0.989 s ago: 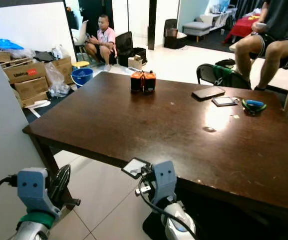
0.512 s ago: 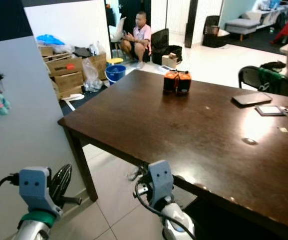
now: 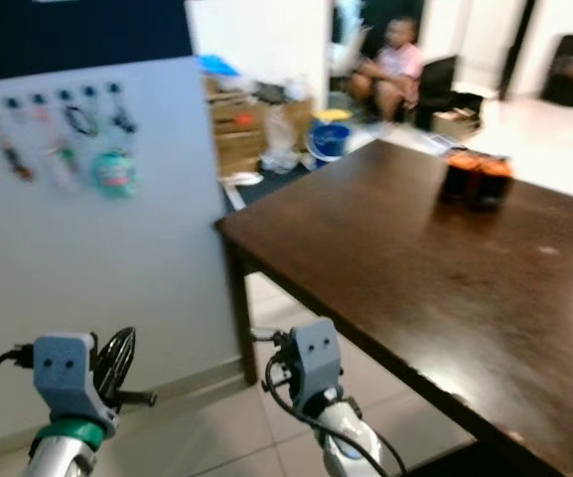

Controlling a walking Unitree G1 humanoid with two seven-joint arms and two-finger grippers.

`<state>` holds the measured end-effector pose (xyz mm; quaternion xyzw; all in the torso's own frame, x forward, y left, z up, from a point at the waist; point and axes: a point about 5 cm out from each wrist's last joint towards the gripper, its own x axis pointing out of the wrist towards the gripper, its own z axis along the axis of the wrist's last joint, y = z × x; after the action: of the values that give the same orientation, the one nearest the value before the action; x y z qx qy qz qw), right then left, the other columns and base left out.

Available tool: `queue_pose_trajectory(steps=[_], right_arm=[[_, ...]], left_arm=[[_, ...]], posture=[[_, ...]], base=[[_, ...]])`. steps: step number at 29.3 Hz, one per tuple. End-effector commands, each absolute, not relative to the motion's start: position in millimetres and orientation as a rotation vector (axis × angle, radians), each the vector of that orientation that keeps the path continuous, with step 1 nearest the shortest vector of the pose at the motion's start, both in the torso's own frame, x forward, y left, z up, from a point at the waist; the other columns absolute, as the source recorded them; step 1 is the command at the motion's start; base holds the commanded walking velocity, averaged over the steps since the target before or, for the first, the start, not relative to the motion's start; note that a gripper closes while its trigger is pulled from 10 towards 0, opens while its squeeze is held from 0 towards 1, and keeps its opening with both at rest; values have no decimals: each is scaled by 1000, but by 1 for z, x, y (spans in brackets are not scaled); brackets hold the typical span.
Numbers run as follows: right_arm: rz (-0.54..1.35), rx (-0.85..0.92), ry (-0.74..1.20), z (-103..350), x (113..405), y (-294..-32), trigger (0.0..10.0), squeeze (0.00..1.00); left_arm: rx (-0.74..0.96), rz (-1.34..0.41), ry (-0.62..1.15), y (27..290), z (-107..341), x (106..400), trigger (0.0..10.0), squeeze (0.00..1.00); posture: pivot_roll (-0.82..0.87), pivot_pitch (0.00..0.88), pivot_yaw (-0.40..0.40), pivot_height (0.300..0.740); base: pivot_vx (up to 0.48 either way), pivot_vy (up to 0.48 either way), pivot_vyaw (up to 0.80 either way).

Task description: Hang keys on a hook

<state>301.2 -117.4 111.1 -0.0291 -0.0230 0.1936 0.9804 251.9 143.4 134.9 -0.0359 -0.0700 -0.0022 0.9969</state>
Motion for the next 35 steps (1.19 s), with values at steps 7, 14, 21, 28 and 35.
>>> queue_pose_trajectory(steps=[7, 14, 21, 28, 35], right_arm=[[376, -41, -40, 109, 303, -112, 10000, 0], [372, -40, -37, 108, 304, -112, 10000, 0], [373, -41, -34, 108, 303, -112, 10000, 0], [369, -42, -32, 107, 303, -112, 10000, 0], [361, -6, -29, 107, 303, -114, 10000, 0]], left_arm=[[-45, 52, -54, 153, 122, 251, 10000, 0], [-42, 68, -49, 155, 121, 251, 10000, 0], [-38, 67, -44, 152, 119, 251, 10000, 0], [-45, 64, -46, 152, 122, 252, 10000, 0], [-30, 42, -60, 151, 124, 253, 10000, 0]], posture=[[-67, 0, 139, 740], [-67, 1, 137, 740], [-67, 1, 137, 740], [-71, 4, 141, 740], [-71, 4, 141, 740]], base=[[0, 0, 800], [0, 0, 800], [0, 0, 800], [0, 0, 800], [0, 0, 686]])
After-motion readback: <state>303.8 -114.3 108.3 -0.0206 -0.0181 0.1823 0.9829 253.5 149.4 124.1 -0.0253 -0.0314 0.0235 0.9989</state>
